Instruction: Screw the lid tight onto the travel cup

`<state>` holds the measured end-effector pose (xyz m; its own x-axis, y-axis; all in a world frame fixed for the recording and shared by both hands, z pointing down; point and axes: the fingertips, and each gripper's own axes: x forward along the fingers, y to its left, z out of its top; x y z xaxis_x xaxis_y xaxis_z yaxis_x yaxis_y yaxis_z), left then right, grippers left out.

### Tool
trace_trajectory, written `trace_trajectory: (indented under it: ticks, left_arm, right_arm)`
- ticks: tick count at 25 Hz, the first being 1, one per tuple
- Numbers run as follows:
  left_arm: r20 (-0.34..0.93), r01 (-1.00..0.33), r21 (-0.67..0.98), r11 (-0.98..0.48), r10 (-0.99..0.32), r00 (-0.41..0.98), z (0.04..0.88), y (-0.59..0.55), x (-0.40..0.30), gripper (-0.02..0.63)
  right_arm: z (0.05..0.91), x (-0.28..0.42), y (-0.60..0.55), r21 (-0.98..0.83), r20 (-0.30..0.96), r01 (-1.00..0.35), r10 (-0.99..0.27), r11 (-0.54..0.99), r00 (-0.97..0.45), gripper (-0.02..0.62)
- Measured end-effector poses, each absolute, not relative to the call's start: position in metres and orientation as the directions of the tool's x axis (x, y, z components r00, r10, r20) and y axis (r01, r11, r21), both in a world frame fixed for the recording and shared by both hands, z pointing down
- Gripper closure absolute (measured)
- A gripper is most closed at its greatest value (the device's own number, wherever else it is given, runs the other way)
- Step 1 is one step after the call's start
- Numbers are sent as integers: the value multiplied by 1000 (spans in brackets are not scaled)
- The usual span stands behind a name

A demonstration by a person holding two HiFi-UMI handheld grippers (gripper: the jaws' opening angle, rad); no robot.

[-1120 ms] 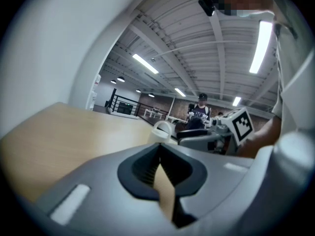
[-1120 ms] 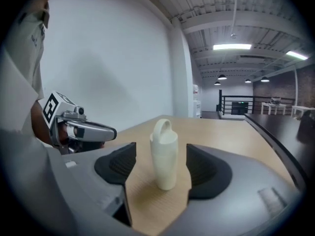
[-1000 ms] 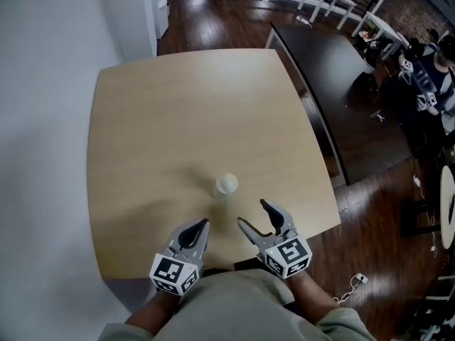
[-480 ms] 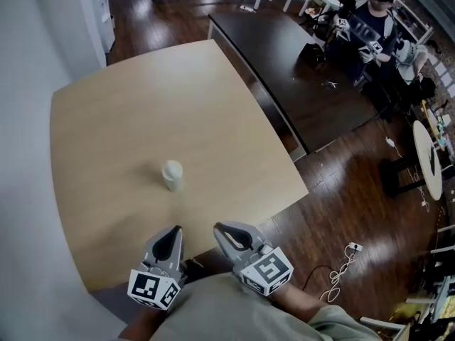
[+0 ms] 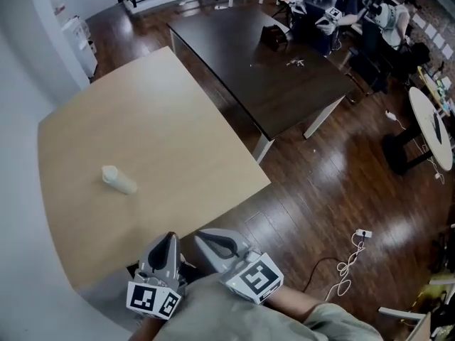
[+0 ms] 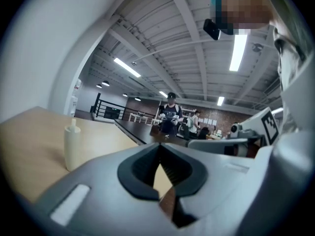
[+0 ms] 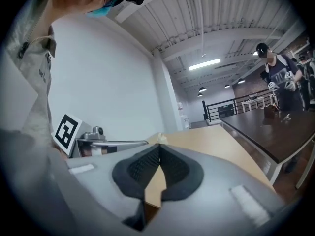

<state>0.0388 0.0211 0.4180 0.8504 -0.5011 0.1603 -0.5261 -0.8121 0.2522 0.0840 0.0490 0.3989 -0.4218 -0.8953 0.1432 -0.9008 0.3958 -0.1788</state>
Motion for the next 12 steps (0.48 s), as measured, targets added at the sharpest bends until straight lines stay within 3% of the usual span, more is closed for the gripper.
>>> trace_trajectory:
  ticks: [12]
  left_arm:
    - [250, -593, 191, -782, -546, 800, 421, 111, 75, 604]
  right_arm:
    - [385, 133, 118, -210, 66, -863, -874, 460, -482, 594]
